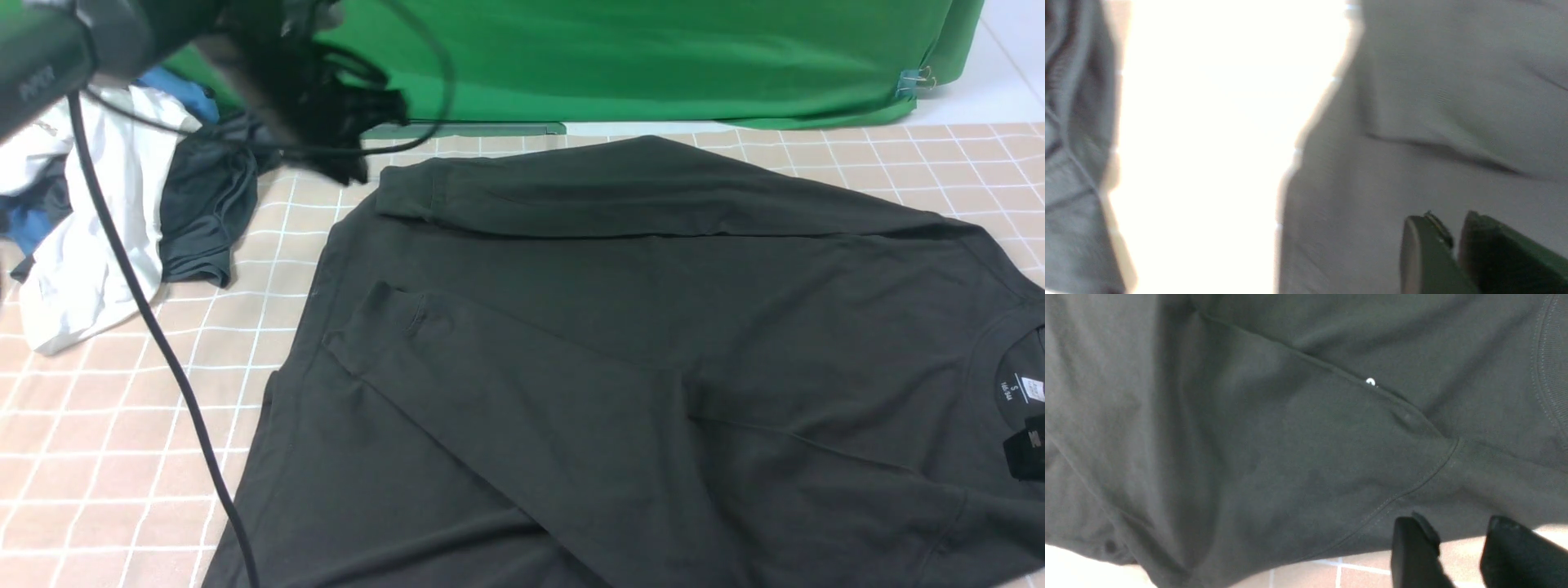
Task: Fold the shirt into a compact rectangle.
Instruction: 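Grab the top left corner of the dark shirt with the left gripper, then fold the left side of the dark shirt inward over its body with the left gripper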
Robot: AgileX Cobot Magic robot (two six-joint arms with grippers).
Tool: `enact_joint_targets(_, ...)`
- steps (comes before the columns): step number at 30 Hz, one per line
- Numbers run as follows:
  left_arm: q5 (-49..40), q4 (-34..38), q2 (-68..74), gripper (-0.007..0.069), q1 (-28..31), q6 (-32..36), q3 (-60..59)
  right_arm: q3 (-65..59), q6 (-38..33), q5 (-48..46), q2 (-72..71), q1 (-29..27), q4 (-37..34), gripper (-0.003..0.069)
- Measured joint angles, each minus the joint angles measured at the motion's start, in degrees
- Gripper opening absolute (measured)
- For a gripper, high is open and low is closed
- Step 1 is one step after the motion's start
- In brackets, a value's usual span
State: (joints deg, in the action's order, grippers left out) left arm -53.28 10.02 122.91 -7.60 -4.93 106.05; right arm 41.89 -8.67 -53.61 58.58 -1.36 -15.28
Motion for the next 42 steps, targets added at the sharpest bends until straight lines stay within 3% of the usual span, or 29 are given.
enact_joint_targets(8,7.5,10.0,8.5,0.043,2.0,10.2,2.2,0.0,1.3,1.4,0.0,0.0,0.0,0.0281)
enact_joint_targets(14,12.0,12.9,10.6,0.0476,1.9,11.8,2.4,0.0,1.3,3.1,0.0,0.0,0.0,0.0281)
enact_joint_targets(18,13.2,14.1,11.0,0.0416,1.9,13.8,2.4,0.0,1.5,3.9,0.0,0.0,0.0,0.0281)
enact_joint_targets(26,14.2,16.1,11.4,0.0055,0.8,22.4,2.4,0.0,1.6,5.5,0.0,0.0,0.0,0.0281)
enact_joint_targets(31,12.8,16.1,10.6,0.0034,0.7,22.9,2.5,0.0,1.6,5.5,0.0,0.0,0.0,0.0281)
enact_joint_targets(42,-7.3,15.9,-2.3,0.0034,0.6,19.9,1.9,0.0,1.6,6.0,0.0,0.0,0.1,0.0281)
